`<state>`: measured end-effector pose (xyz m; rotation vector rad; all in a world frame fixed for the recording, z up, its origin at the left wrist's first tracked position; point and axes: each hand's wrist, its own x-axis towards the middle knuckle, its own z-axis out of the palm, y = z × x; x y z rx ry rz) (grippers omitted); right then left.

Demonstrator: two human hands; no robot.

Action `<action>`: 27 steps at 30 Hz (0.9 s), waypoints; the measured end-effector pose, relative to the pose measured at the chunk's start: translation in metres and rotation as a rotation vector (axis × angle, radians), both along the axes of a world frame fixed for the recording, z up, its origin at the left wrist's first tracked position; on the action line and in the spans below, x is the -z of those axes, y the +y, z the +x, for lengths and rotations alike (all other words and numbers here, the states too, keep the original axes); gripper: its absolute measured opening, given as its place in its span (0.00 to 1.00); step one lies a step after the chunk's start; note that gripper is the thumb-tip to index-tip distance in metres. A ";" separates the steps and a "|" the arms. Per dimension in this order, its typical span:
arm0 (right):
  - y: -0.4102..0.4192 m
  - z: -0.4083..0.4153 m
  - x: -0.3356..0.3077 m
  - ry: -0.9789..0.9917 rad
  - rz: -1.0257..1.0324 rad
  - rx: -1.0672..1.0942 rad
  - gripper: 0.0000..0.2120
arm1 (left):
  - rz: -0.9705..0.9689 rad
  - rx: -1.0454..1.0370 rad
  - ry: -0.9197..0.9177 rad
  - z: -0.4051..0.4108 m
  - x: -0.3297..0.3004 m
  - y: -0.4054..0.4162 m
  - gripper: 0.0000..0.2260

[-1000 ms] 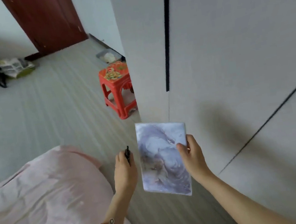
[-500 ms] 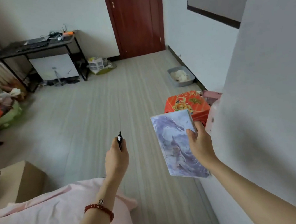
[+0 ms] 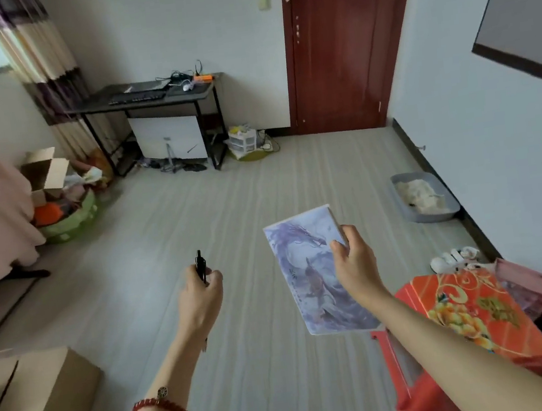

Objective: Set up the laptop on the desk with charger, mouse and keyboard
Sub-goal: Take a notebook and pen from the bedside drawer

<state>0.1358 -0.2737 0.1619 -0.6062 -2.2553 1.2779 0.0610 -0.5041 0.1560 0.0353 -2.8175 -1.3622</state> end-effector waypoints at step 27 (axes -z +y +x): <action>0.087 -0.952 -0.025 -0.006 -0.091 -0.273 0.05 | 0.027 -0.291 0.100 -0.880 -0.032 0.054 0.11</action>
